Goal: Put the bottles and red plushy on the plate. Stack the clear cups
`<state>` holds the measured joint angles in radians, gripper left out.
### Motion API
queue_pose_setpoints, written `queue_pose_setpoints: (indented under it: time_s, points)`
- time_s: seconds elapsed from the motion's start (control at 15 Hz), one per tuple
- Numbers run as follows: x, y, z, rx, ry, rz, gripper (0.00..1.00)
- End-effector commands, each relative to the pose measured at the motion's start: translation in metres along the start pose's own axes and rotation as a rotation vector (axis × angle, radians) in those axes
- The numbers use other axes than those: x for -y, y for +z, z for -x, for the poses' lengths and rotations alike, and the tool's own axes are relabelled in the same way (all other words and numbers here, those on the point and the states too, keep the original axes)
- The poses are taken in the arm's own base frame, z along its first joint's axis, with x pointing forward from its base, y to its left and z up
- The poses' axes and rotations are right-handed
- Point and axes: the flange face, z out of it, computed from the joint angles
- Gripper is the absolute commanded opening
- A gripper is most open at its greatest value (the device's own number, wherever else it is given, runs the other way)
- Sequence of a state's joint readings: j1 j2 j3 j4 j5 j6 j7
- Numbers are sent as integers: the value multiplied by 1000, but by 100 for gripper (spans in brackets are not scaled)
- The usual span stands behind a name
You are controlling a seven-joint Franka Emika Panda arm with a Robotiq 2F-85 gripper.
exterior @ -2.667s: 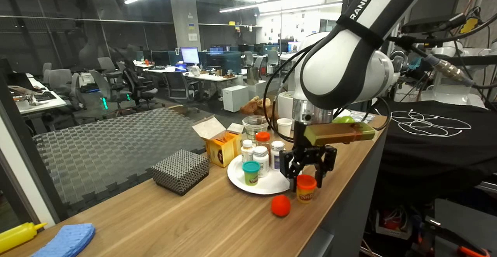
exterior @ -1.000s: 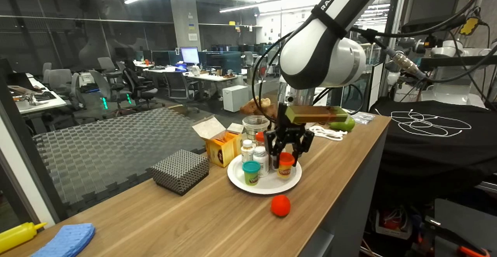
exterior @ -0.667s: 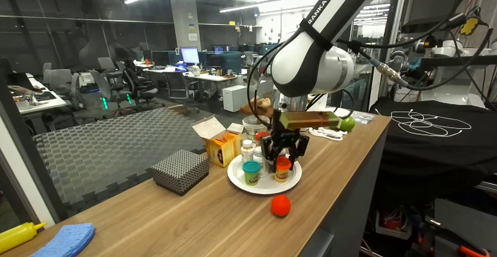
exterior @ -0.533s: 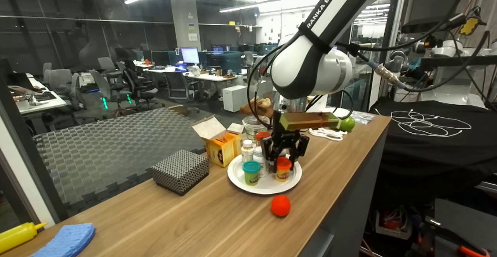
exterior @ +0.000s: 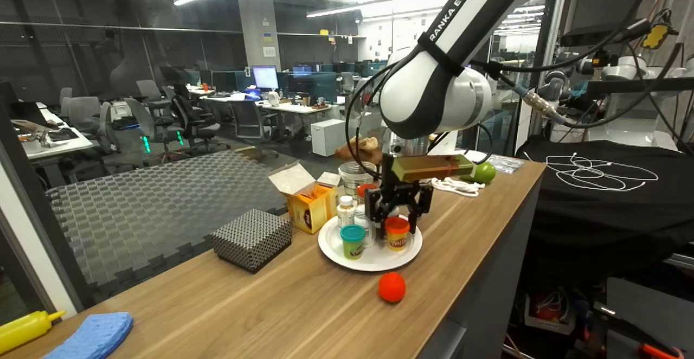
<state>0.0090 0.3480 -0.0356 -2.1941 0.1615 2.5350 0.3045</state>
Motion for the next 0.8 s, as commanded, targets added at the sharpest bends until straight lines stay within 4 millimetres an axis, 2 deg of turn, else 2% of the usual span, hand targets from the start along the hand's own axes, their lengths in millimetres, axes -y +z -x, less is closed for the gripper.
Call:
queue_pose_setpoints:
  time_s: [0.0, 0.2, 0.4, 0.73]
  points:
    - [14, -25, 15, -43, 3, -7, 100]
    - [29, -39, 33, -86, 23, 1, 100]
    - [44, -50, 59, -95, 54, 12, 100]
    - [57, -46, 101, -45, 127, 6, 100]
